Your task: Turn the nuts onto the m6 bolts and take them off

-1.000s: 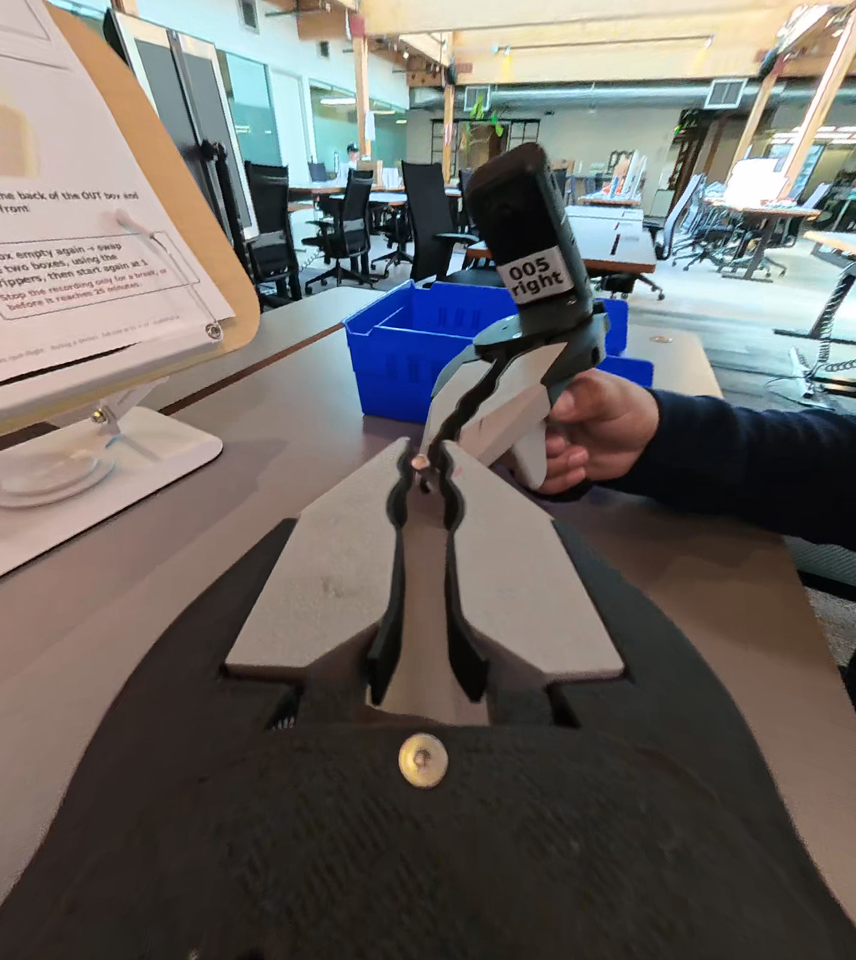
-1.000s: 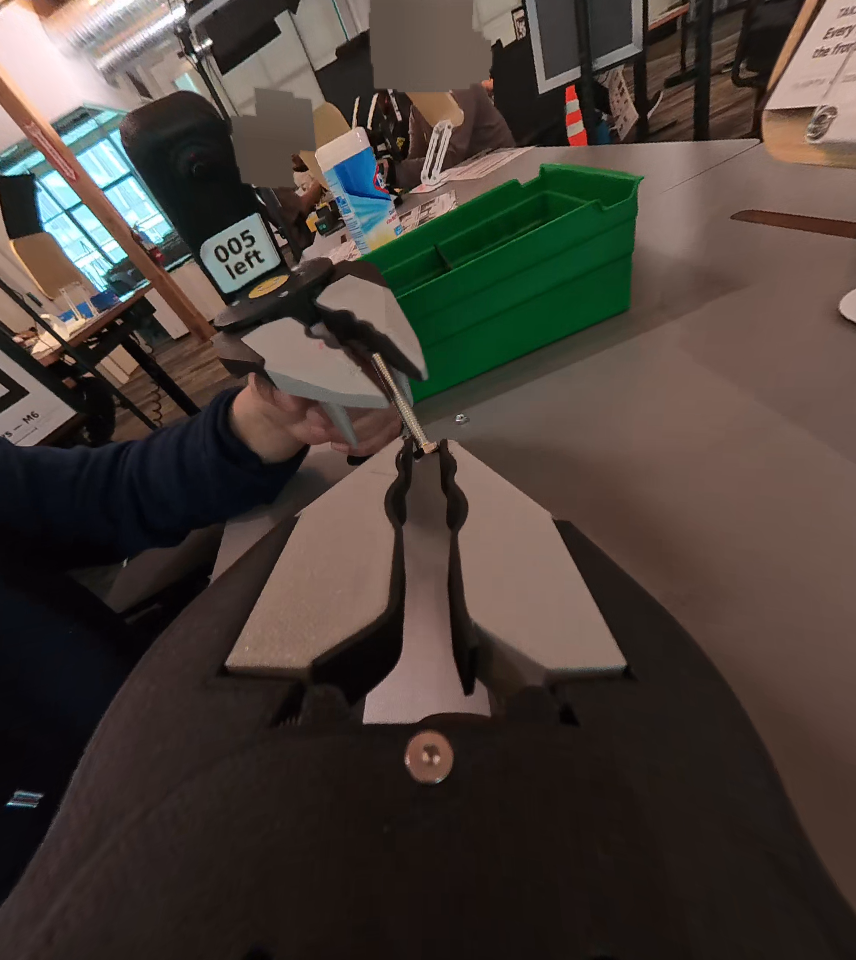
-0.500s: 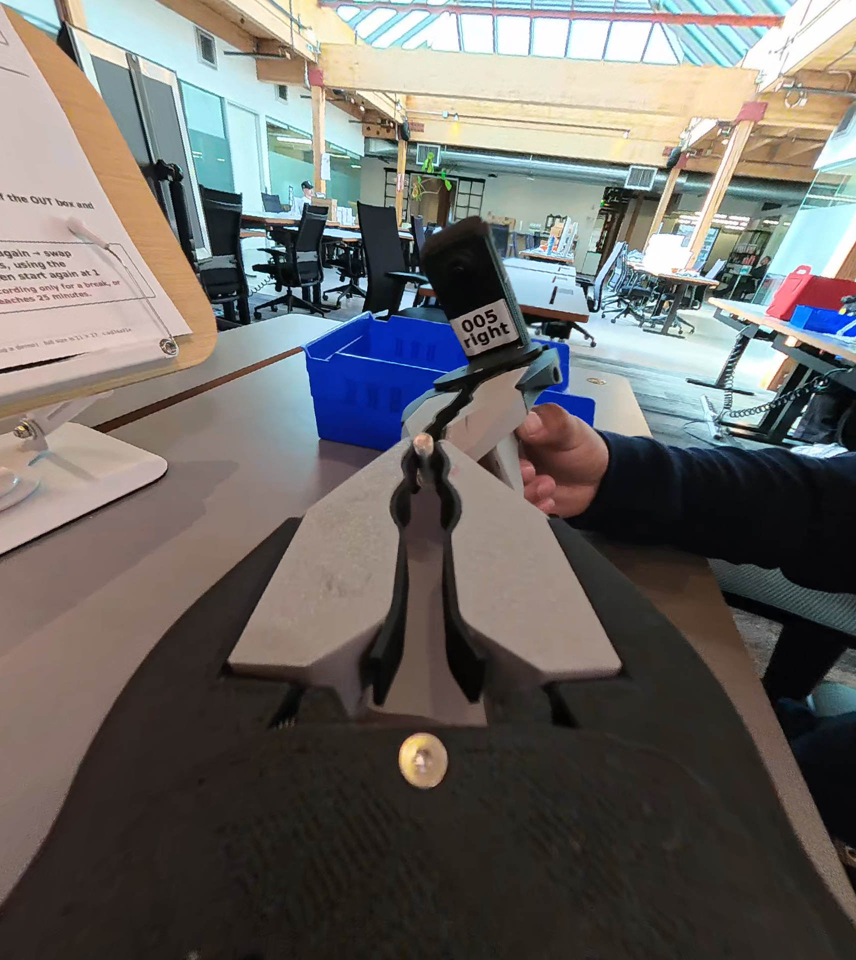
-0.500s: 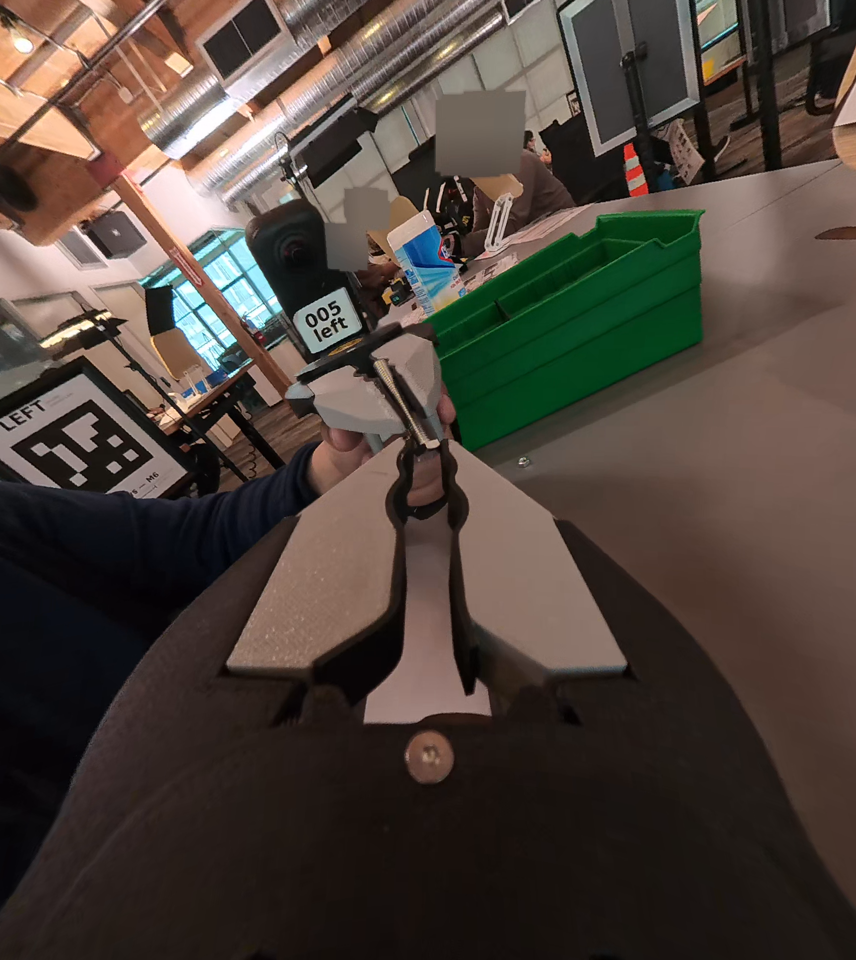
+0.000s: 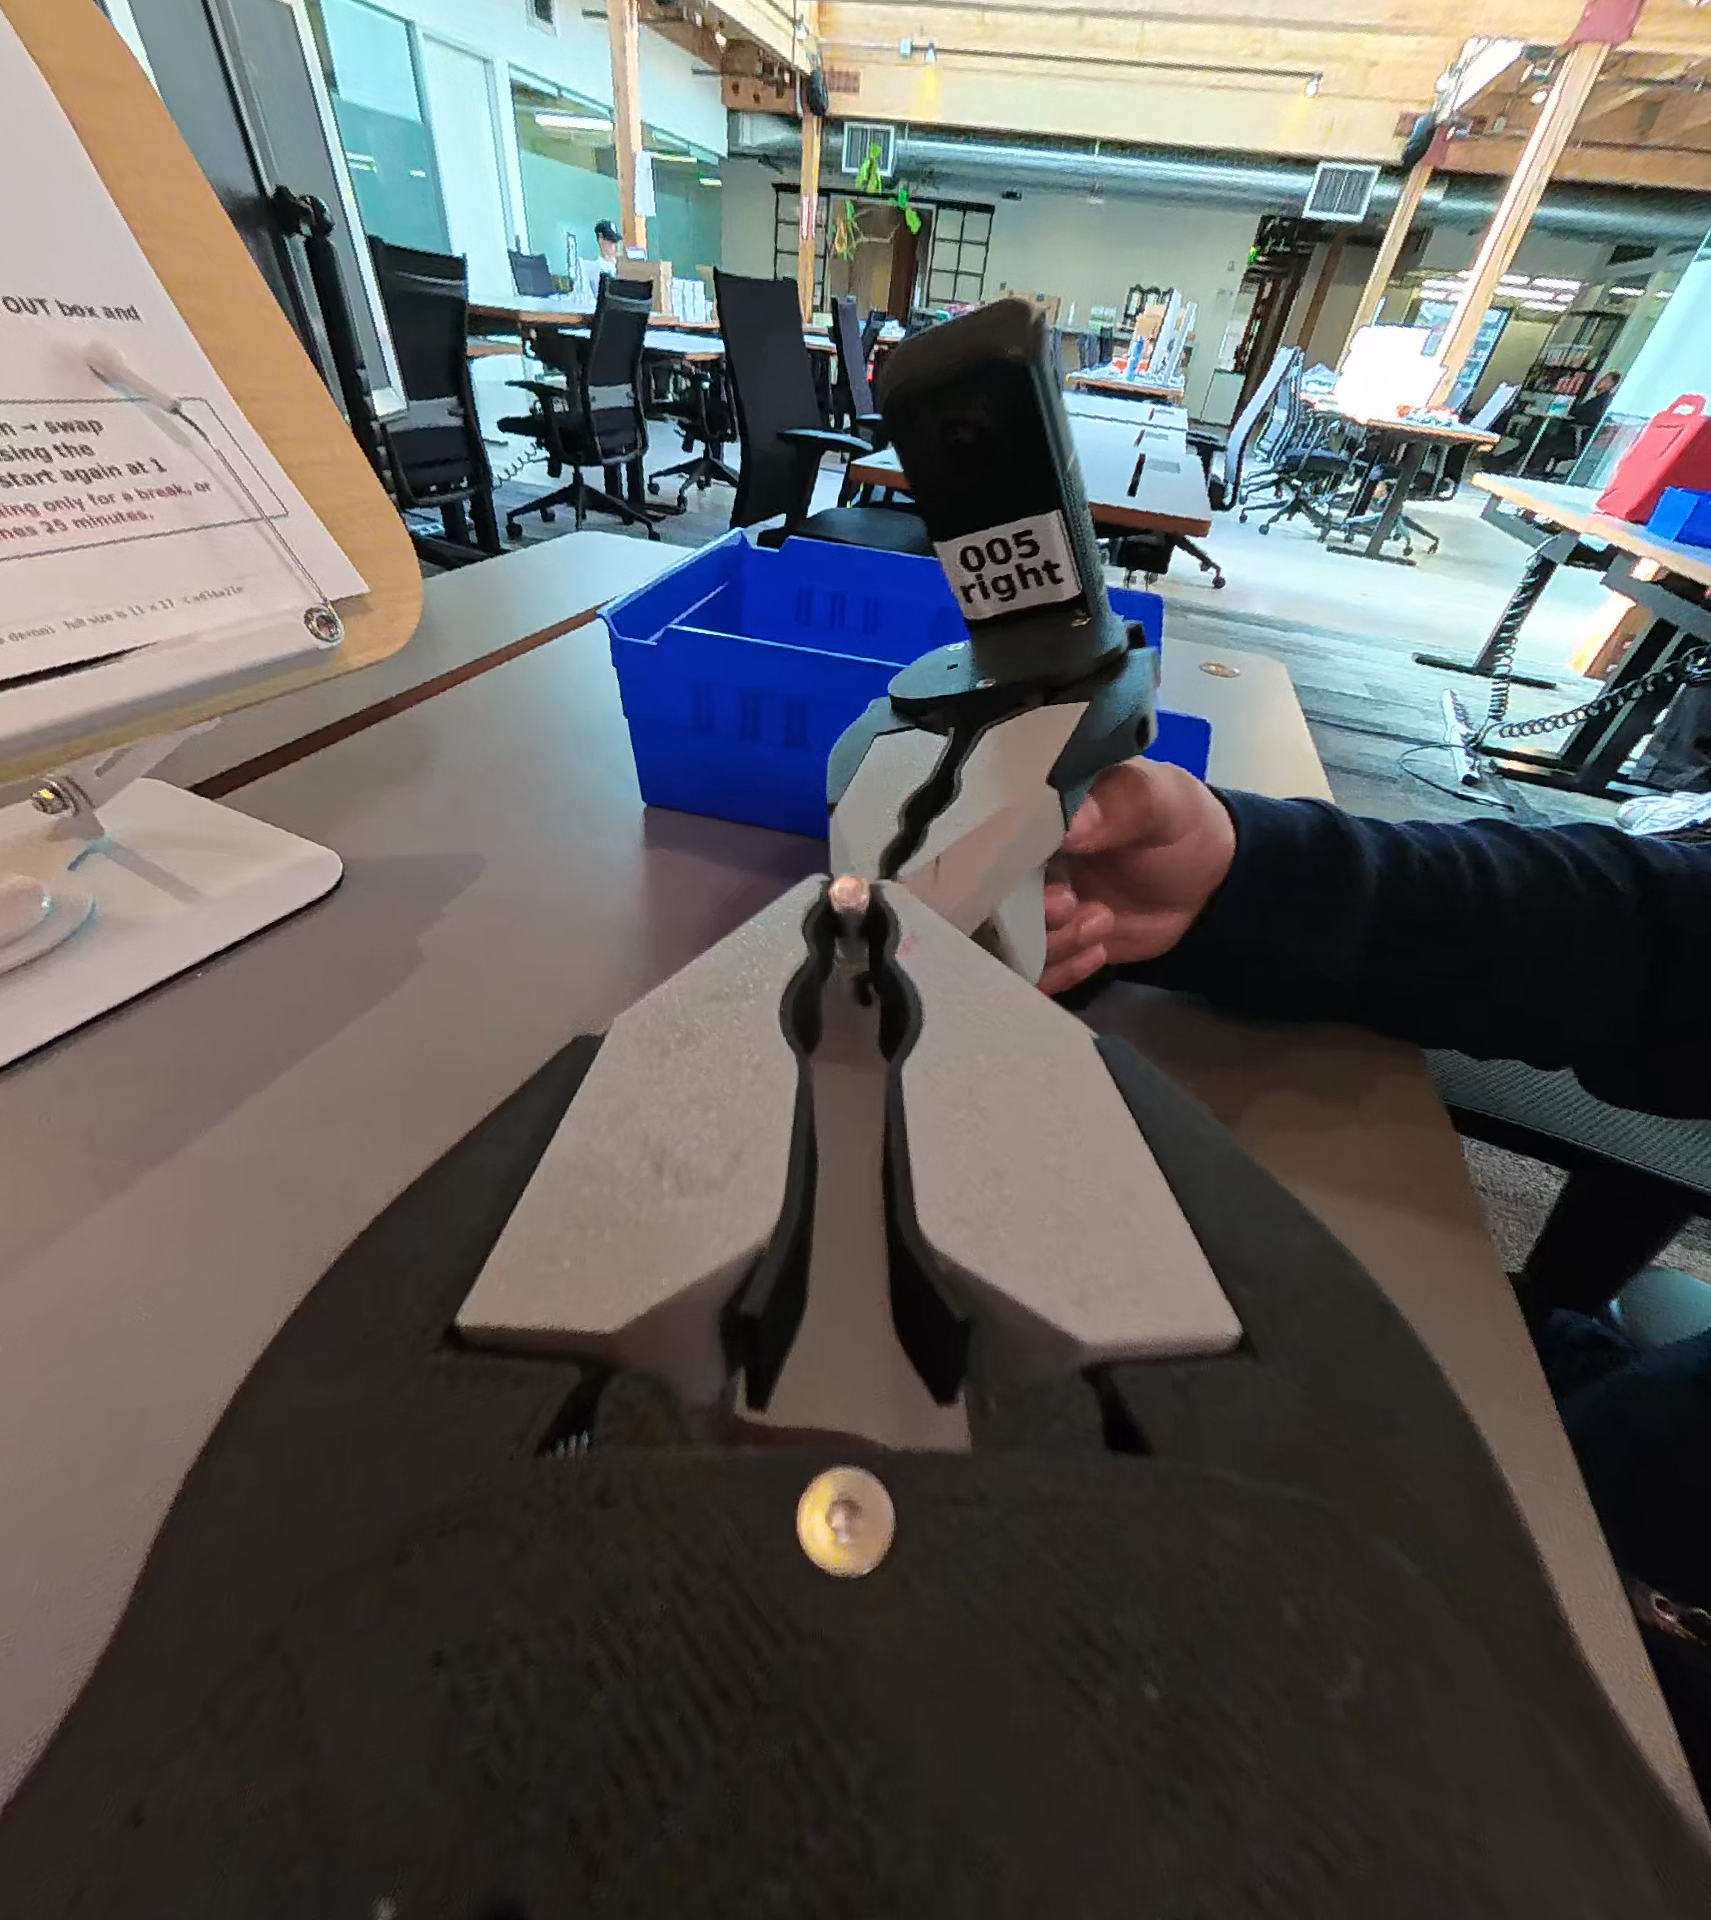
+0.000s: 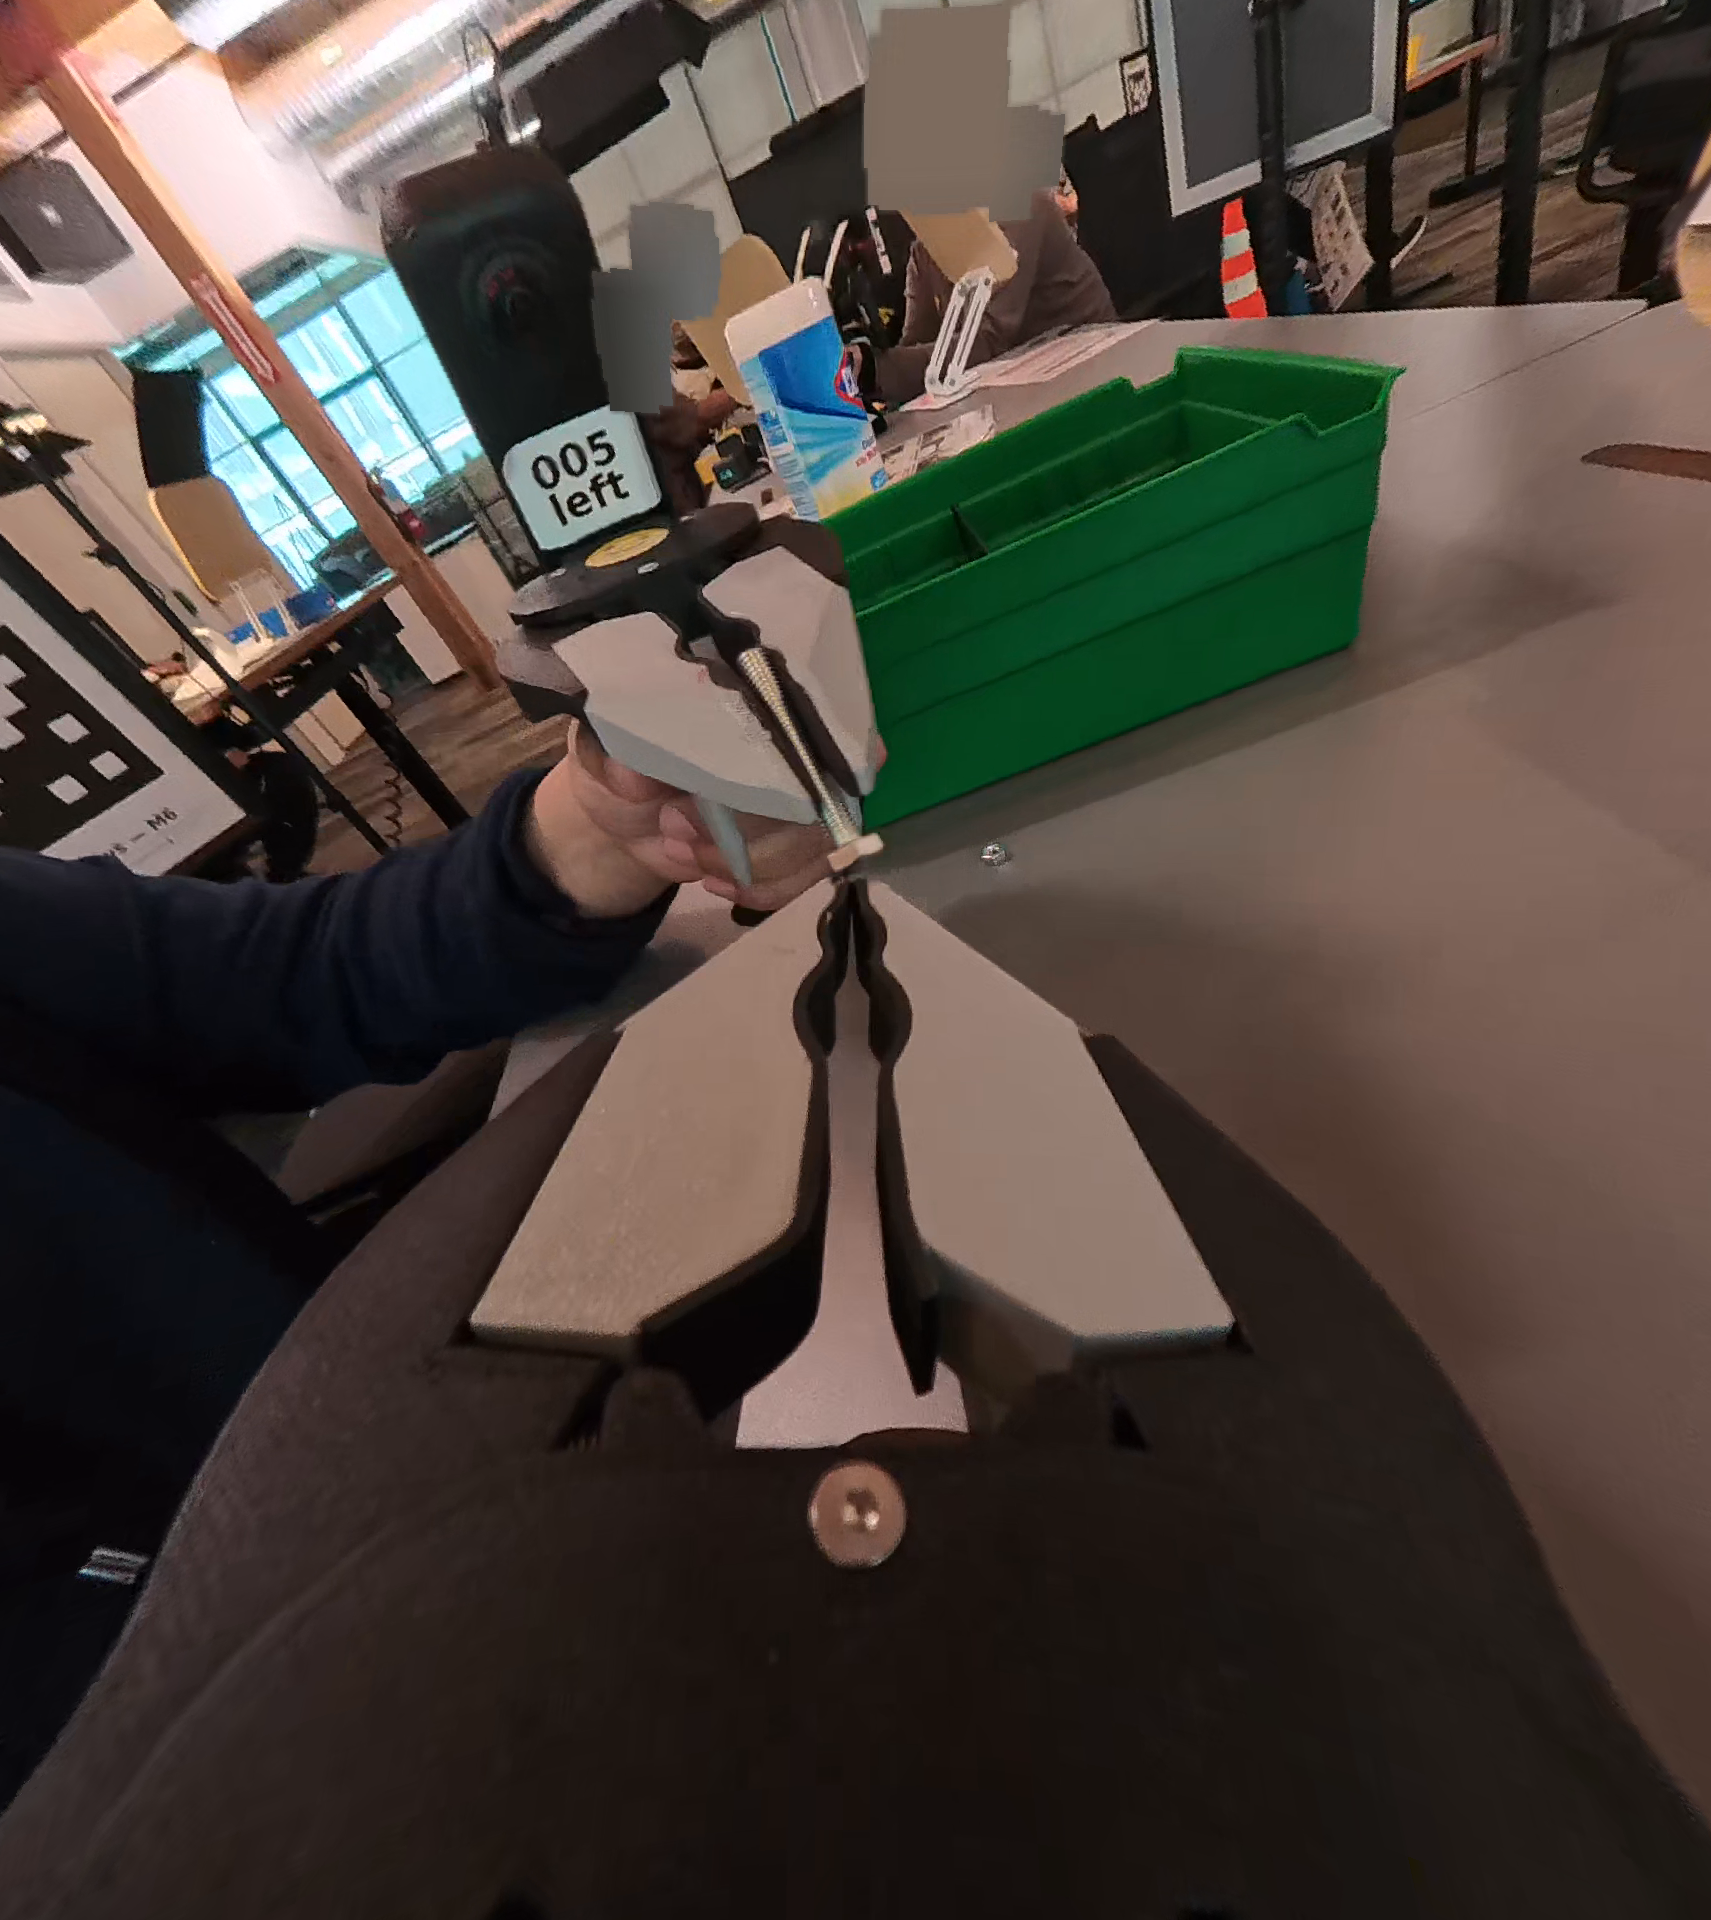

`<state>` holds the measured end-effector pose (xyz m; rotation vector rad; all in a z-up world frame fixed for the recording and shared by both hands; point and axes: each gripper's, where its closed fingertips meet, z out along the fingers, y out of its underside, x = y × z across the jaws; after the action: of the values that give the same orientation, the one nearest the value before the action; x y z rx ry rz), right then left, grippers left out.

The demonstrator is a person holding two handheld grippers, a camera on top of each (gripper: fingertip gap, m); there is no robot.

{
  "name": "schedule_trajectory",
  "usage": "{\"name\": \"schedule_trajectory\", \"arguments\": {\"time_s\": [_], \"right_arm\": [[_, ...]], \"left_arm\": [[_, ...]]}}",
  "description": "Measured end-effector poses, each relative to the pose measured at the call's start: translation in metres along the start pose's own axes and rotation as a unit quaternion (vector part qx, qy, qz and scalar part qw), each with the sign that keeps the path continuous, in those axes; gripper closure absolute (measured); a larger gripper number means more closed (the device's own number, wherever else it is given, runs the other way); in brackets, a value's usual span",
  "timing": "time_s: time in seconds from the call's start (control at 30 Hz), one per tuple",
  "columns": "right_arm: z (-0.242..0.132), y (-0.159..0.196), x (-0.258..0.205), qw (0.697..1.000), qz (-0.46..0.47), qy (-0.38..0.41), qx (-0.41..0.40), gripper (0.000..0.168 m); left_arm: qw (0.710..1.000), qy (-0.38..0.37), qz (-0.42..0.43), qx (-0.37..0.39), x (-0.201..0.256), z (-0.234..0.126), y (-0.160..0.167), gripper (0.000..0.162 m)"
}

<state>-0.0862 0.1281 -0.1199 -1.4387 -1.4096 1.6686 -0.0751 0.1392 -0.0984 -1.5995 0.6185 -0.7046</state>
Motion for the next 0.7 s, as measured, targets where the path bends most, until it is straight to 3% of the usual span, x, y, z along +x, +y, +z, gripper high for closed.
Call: {"name": "schedule_trajectory", "arguments": {"time_s": [0.2, 0.6, 0.7], "right_arm": [[0.016, 0.011, -0.003, 0.999, -0.023, 0.012, -0.03, 0.168], [0.013, 0.005, -0.007, 1.0, -0.015, 0.003, -0.01, 0.168], [0.011, 0.003, -0.007, 1.0, -0.012, 0.002, -0.006, 0.168]], "left_arm": [[1.0, 0.001, -0.019, 0.001, -0.001, 0.003, 0.002, 0.159], [0.995, 0.038, -0.09, 0.012, 0.0, 0.005, 0.005, 0.159], [0.997, 0.028, -0.071, 0.006, 0.0, 0.009, 0.008, 0.159]]}}
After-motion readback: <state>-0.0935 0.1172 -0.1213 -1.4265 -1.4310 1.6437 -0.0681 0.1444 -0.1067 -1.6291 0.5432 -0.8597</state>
